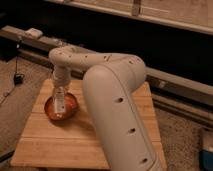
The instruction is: Place the bottle in the ceramic bowl
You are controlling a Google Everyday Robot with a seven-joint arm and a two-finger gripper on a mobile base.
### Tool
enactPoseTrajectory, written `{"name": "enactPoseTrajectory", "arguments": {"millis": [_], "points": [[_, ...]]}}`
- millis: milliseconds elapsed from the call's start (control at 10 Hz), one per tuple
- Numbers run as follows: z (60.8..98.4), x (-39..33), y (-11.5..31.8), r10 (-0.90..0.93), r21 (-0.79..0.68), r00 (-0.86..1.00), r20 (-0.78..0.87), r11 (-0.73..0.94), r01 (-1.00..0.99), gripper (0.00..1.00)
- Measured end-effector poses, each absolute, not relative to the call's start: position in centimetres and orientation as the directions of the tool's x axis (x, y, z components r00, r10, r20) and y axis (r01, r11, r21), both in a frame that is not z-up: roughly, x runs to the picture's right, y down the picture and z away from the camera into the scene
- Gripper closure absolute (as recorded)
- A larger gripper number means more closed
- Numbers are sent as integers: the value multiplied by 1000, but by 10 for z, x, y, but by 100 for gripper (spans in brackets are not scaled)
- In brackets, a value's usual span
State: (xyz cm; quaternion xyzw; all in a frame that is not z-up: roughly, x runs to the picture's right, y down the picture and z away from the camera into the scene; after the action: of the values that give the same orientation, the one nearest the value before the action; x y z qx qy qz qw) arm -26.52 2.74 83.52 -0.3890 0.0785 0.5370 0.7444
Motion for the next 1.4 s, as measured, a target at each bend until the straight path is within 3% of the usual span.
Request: {"name": "enactPoseTrajectory", "arguments": {"millis": [500, 1400], "points": [[859, -266, 33, 740, -495, 417, -527, 132, -859, 21], [861, -264, 33, 742, -493, 414, -526, 131, -860, 20]]}}
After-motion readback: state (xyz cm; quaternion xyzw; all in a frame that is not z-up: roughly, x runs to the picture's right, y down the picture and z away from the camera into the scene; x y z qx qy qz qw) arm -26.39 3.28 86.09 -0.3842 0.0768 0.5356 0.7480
